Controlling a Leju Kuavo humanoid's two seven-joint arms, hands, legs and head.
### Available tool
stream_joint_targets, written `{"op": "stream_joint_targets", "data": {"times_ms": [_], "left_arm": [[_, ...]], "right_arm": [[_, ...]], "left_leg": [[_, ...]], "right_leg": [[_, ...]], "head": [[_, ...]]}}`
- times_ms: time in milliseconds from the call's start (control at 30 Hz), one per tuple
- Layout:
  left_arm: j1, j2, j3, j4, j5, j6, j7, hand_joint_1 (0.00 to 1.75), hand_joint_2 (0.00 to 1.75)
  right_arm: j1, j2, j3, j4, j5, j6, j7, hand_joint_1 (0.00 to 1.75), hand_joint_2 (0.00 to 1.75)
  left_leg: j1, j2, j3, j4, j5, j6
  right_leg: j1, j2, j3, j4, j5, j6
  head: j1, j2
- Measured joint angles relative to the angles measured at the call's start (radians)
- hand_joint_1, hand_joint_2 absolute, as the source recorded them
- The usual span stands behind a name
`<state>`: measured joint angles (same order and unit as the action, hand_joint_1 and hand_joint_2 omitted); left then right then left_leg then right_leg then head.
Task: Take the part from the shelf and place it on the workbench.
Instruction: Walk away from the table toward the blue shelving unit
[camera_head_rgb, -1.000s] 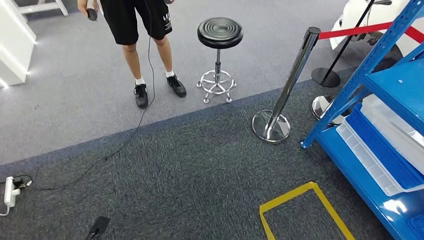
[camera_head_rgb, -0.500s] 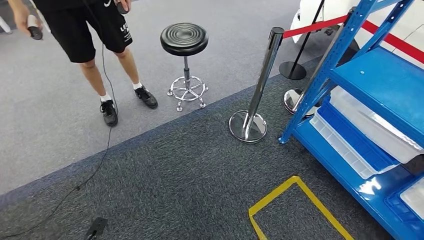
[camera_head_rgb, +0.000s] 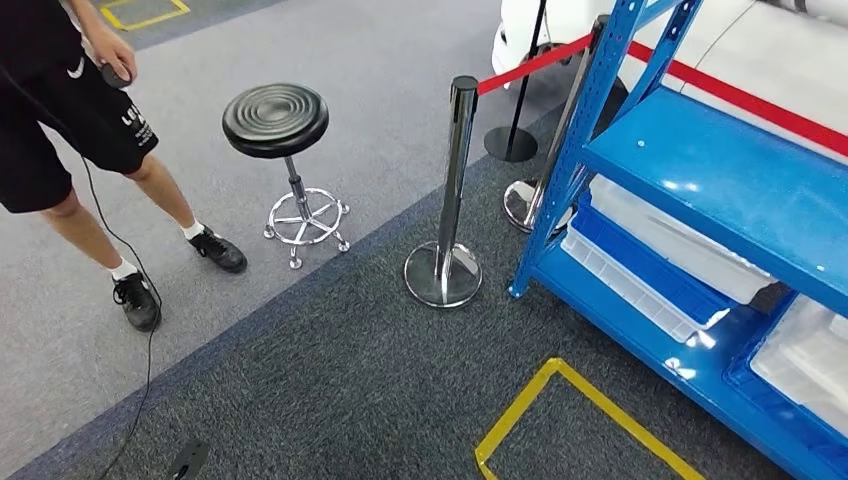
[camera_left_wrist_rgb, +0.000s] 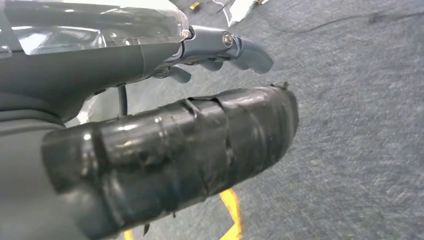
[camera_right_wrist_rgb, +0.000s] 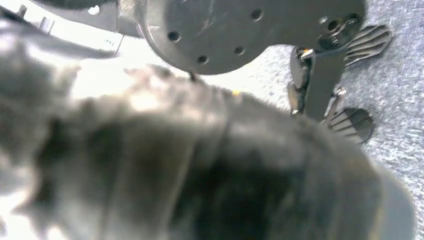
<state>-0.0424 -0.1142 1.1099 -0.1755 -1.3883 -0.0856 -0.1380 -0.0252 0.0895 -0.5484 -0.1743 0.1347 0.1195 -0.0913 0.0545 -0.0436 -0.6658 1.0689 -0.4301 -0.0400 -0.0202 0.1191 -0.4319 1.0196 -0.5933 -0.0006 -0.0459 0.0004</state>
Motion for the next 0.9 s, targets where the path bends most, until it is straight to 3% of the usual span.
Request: {"op": "stream_joint_targets", "data": {"times_ms": [67,100,167,200,267,300,333,367,400,433,467,500,533,600,667,700,767,800,833,867,900], "left_arm": [[-0.006,0.000,0.000,0.001,-0.002,0.000,0.000,0.00,0.00],[-0.008,-0.001,0.000,0.001,-0.003,0.000,0.000,0.00,0.00],[-0.009,-0.001,0.000,0.001,-0.004,0.000,0.000,0.00,0.00],[-0.008,-0.001,0.000,0.001,-0.005,0.000,0.000,0.00,0.00],[-0.008,0.000,0.000,0.001,-0.006,0.000,0.000,0.00,0.00],[-0.009,0.000,0.000,0.001,-0.006,0.000,0.000,0.00,0.00],[-0.009,0.000,0.000,0.001,-0.007,0.000,0.000,0.00,0.00],[-0.009,0.000,0.000,0.001,-0.007,0.000,0.000,0.00,0.00],[-0.007,-0.001,0.000,0.001,-0.007,0.000,0.000,0.00,0.00],[-0.006,-0.003,0.000,0.002,-0.008,0.000,0.000,0.00,0.00],[-0.006,-0.004,0.000,0.003,-0.009,0.001,0.000,0.00,0.00],[-0.009,-0.004,0.000,0.005,-0.010,0.002,0.001,0.00,0.00],[-0.013,-0.005,0.000,0.006,-0.011,0.002,0.003,0.00,0.00],[-0.022,-0.004,0.000,0.006,-0.009,0.004,0.006,0.00,0.00],[-0.025,-0.003,0.000,0.006,-0.005,0.008,0.009,0.00,0.00],[-0.023,-0.002,0.000,0.006,-0.002,0.011,0.010,0.00,0.00],[-0.021,0.001,0.000,0.006,0.002,0.016,0.013,0.00,0.00],[-0.020,0.002,0.000,0.006,0.004,0.018,0.013,0.00,0.00],[-0.019,0.004,0.000,0.006,0.005,0.019,0.014,0.00,0.00],[-0.018,0.005,0.001,0.006,0.006,0.019,0.014,0.00,0.00],[-0.017,0.007,0.001,0.006,0.006,0.019,0.014,0.00,0.00]], "right_arm": [[-0.001,0.000,0.000,0.000,0.001,0.000,0.001,0.00,0.00],[-0.001,0.000,0.000,0.000,0.001,0.000,0.001,0.00,0.00],[-0.003,0.001,0.000,0.000,0.002,0.000,0.002,0.00,0.00],[-0.004,0.002,0.000,0.000,0.002,0.000,0.002,0.00,0.00],[-0.005,0.002,0.001,0.000,0.005,0.000,0.003,0.00,0.00],[-0.003,0.002,0.001,0.000,0.006,0.000,0.004,0.00,0.00],[-0.001,0.002,0.001,0.000,0.008,0.000,0.005,0.00,0.00],[0.003,0.002,0.001,0.000,0.008,0.000,0.007,0.00,0.00],[0.007,0.001,0.001,0.001,0.009,0.000,0.008,0.00,0.00],[0.010,0.000,0.001,0.001,0.009,0.000,0.010,0.00,0.00],[0.012,-0.001,0.001,0.002,0.010,0.000,0.011,0.00,0.00],[0.010,-0.001,0.001,0.002,0.010,0.000,0.012,0.00,0.00],[0.007,-0.001,0.001,0.002,0.011,0.001,0.012,0.00,0.00],[0.000,0.000,0.001,0.001,0.011,0.002,0.012,0.00,0.00],[-0.005,-0.001,0.001,0.000,0.011,0.002,0.011,0.00,0.00],[-0.008,-0.001,0.000,0.000,0.011,0.002,0.011,0.00,0.00],[-0.011,-0.001,0.000,-0.001,0.011,0.002,0.010,0.00,0.00],[-0.011,0.000,0.000,-0.001,0.011,0.002,0.010,0.00,0.00],[-0.009,0.000,0.000,0.000,0.011,0.002,0.010,0.00,0.00],[-0.008,0.001,0.000,0.000,0.011,0.002,0.010,0.00,0.00],[-0.006,0.002,0.000,0.000,0.011,0.002,0.011,0.00,0.00]], "left_leg": [[-0.005,0.014,0.016,-0.002,-0.010,0.022],[-0.005,0.021,0.031,-0.010,-0.016,0.032],[-0.007,0.037,0.070,-0.030,-0.030,0.046],[-0.011,0.046,0.093,-0.041,-0.041,0.050],[-0.020,0.064,0.143,-0.064,-0.065,0.052],[-0.025,0.073,0.171,-0.074,-0.078,0.053],[-0.030,0.081,0.201,-0.083,-0.093,0.054],[-0.036,0.090,0.230,-0.093,-0.108,0.054],[-0.040,0.099,0.256,-0.102,-0.124,0.056],[-0.046,0.109,0.281,-0.107,-0.139,0.055],[-0.049,0.118,0.300,-0.114,-0.154,0.052],[-0.051,0.127,0.319,-0.120,-0.164,0.047],[-0.053,0.134,0.332,-0.118,-0.167,0.041],[-0.049,0.128,0.320,-0.069,-0.149,0.031],[-0.044,0.089,0.251,0.049,-0.138,0.028],[-0.042,0.067,0.209,0.110,-0.157,0.027],[-0.039,0.052,0.135,0.183,-0.234,0.020],[-0.038,0.052,0.109,0.190,-0.265,0.016],[-0.036,0.051,0.093,0.176,-0.271,0.013],[-0.035,0.047,0.087,0.141,-0.245,0.011],[-0.033,0.035,0.087,0.089,-0.189,0.009]], "right_leg": [[-0.004,0.003,-0.002,0.014,0.006,0.015],[-0.006,-0.012,-0.012,0.042,0.024,0.020],[-0.005,-0.064,-0.077,0.144,0.047,0.026],[-0.003,-0.090,-0.122,0.202,0.036,0.028],[-0.001,-0.111,-0.205,0.269,-0.032,0.025],[0.001,-0.114,-0.233,0.268,-0.067,0.021],[0.005,-0.116,-0.250,0.245,-0.083,0.012],[0.011,-0.121,-0.260,0.203,-0.066,-0.001],[0.022,-0.137,-0.265,0.148,-0.003,-0.021],[0.037,-0.157,-0.268,0.091,0.088,-0.041],[0.050,-0.172,-0.267,0.050,0.166,-0.056],[0.062,-0.180,-0.264,0.024,0.220,-0.066],[0.067,-0.173,-0.258,0.015,0.237,-0.070],[0.064,-0.147,-0.236,0.005,0.221,-0.075],[0.057,-0.123,-0.209,-0.014,0.212,-0.085],[0.054,-0.110,-0.197,-0.020,0.206,-0.089],[0.049,-0.081,-0.175,-0.023,0.190,-0.089],[0.048,-0.066,-0.164,-0.023,0.181,-0.085],[0.046,-0.053,-0.152,-0.021,0.172,-0.080],[0.045,-0.041,-0.141,-0.019,0.162,-0.075],[0.044,-0.029,-0.133,-0.015,0.153,-0.070]], "head": [[0.001,0.000],[0.002,0.000],[0.004,0.000],[0.005,0.000],[0.005,0.000],[0.006,0.000],[0.006,0.000],[0.006,0.000],[0.007,0.000],[0.005,0.000],[0.006,0.000],[0.005,0.000],[0.005,0.000],[0.005,0.000],[0.003,0.000],[0.001,0.000],[0.000,0.000],[0.000,0.000],[0.000,0.000],[0.001,0.000],[0.001,0.000]]}}
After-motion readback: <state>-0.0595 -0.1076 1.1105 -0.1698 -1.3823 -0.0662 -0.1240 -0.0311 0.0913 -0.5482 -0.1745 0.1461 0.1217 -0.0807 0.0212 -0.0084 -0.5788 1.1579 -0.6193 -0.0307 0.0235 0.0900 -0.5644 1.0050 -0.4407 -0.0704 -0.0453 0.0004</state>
